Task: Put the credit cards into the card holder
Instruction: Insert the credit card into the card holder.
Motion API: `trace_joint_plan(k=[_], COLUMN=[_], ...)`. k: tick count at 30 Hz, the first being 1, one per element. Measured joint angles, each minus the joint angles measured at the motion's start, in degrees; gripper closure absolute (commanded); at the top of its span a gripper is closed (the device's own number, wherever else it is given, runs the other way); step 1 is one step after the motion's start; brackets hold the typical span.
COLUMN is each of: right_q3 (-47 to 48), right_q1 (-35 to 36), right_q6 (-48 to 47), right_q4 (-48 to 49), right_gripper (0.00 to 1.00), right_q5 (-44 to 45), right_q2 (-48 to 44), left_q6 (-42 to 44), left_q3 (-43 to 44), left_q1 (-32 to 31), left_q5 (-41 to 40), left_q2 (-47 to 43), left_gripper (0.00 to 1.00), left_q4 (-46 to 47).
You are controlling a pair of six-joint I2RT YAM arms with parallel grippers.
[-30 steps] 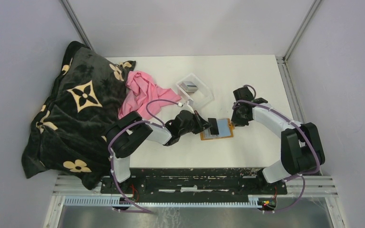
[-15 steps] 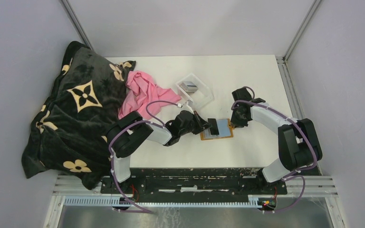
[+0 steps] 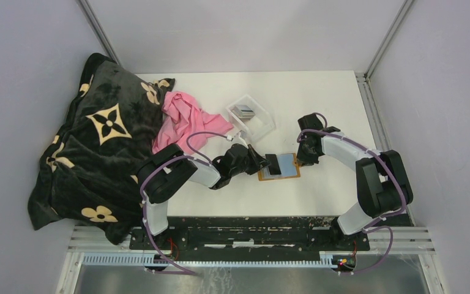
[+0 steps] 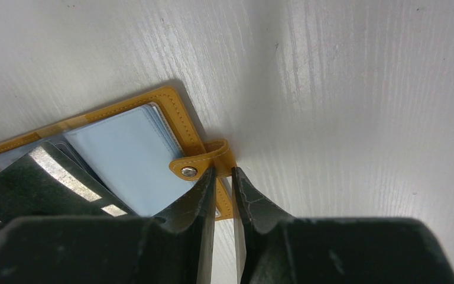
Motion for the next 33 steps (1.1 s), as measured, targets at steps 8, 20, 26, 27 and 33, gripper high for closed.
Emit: trace_joint_plan(k=[8, 20, 26, 27, 33], right_q3=[0.00, 0.00, 0.00, 0.00, -0.22], right_q1=[0.00, 0.00, 0.00, 0.00, 0.00], right_q6=[0.02, 0.37, 0.50, 0.52, 0.52], right_q4=[0.13, 0.35, 0.44, 0.46, 0.72], right_gripper=[0.78, 0.77, 0.77, 0.77, 0.77], right_q5=[0.00, 0.02, 0.00, 0.02, 0.02], right_q2=[0.07, 0.79, 0.92, 0.92, 0.94], left_q6=[-0.44, -1.97, -2.62, -2.93, -4.79], left_q3=[0.04, 1.01, 1.01, 1.01, 0.98], left_q1=[0.00, -2.03, -2.25, -2.29, -2.80], left_q5=[0.09, 0.07, -0.42, -0.52, -2.27], left_q2=[0.02, 1.73, 1.79, 1.79, 1.84], left_gripper=[0.97, 0.97, 0.97, 0.97, 0.97], left_q4=[0.02, 0.04, 0.02, 0.02, -0.02])
